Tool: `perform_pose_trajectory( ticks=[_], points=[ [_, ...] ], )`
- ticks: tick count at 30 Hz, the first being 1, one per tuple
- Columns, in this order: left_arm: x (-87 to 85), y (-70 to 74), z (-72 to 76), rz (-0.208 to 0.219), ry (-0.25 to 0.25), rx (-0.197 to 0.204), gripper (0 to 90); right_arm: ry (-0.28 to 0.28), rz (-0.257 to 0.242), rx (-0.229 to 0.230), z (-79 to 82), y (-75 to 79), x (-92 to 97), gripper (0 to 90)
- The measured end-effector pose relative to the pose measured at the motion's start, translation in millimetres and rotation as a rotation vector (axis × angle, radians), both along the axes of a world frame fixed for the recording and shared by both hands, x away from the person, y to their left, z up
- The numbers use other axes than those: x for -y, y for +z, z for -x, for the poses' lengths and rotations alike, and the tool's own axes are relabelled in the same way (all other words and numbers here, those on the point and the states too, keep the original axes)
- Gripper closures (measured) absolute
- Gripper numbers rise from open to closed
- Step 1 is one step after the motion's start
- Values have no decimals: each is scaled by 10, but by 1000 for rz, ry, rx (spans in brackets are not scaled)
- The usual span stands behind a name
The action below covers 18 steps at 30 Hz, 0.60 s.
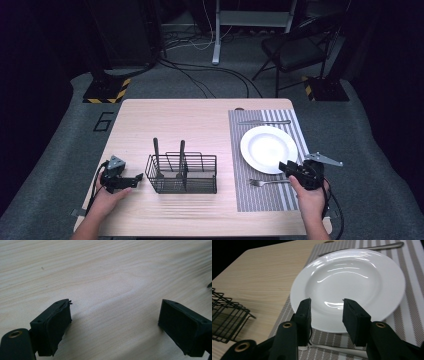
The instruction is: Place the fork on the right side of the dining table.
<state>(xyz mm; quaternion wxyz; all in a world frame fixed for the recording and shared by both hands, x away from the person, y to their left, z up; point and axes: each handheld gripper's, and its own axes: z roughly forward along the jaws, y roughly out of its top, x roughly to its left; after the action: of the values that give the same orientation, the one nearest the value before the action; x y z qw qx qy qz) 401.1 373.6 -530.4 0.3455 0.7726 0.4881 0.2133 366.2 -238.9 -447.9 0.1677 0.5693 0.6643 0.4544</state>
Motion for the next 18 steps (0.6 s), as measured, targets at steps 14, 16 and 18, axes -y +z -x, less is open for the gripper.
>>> perform_pose_trajectory(
  ticks=[14,16,18],
  points=[
    [0,0,0,1,0,0,107,181,76,33,-28,53,-589,568],
    [0,0,0,0,0,0,107,203,93,40,-33,49,-654,568],
    [0,0,0,0,0,0,107,223,96,44,-34,39,-719,565]
  ],
)
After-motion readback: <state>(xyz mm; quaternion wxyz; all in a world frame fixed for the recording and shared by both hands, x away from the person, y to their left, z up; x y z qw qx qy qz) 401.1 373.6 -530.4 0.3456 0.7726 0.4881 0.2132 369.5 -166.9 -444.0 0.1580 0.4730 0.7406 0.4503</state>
